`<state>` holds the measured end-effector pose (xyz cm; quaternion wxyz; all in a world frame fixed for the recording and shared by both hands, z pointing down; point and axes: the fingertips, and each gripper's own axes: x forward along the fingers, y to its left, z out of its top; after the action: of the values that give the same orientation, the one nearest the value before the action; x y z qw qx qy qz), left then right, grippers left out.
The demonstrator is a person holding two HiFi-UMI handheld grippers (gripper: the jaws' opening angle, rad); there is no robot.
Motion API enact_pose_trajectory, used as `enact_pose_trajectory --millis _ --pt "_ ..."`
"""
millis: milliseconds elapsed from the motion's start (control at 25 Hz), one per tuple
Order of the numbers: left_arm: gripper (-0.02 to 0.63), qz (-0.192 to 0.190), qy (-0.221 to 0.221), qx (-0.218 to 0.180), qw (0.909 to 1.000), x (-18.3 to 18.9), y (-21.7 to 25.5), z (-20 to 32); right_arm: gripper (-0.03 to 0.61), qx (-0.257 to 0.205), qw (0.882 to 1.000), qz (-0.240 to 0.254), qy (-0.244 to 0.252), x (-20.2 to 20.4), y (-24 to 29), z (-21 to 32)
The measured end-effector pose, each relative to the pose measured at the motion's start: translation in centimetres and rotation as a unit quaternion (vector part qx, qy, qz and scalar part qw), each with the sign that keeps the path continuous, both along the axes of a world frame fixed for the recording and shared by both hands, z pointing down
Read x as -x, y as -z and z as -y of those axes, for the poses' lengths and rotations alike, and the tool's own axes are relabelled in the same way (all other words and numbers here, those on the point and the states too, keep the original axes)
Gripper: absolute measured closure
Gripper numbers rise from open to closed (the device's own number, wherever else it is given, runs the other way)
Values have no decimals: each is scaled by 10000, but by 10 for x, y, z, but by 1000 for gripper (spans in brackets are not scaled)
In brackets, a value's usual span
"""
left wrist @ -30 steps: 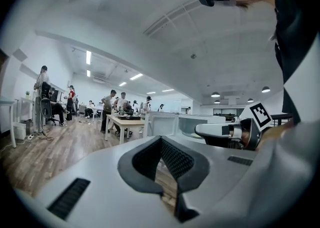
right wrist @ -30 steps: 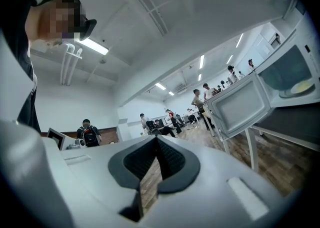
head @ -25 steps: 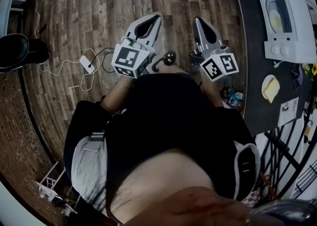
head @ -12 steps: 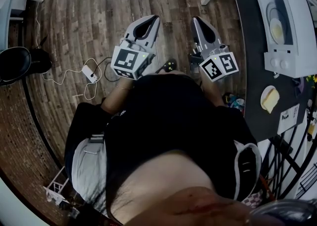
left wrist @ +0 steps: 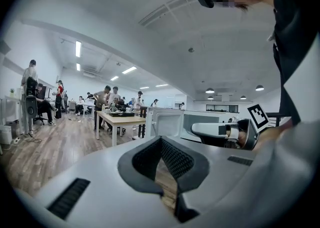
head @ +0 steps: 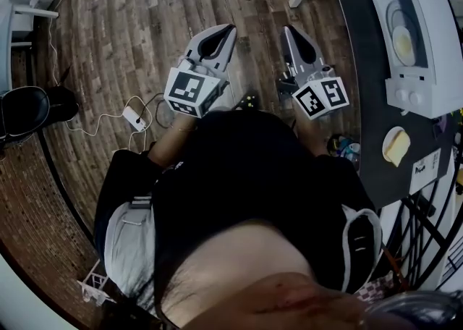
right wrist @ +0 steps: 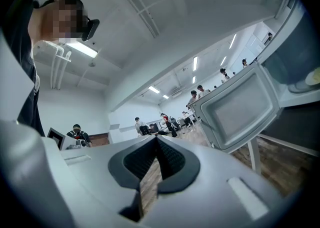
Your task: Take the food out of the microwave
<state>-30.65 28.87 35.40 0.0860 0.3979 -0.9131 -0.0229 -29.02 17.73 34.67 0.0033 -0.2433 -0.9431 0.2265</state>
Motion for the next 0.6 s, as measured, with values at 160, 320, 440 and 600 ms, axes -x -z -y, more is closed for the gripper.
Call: enact_pose_trajectory --millis 160,320,440,600 --pt "607 -150 11 49 9999 9 -8 -2 578 16 9999 -84 -55 9 -6 4" --pt "607 -169 -39 114 9998 12 -9 1 578 53 9998 -121 -124 11 -9 7" --pt "607 -166 -140 145 9997 13 -9 6 578 70 9997 -115 -201 9 -10 9" --pt "607 -138 -404 202 9989 13 -7 22 578 136 9989 -112 -440 4 -10 22"
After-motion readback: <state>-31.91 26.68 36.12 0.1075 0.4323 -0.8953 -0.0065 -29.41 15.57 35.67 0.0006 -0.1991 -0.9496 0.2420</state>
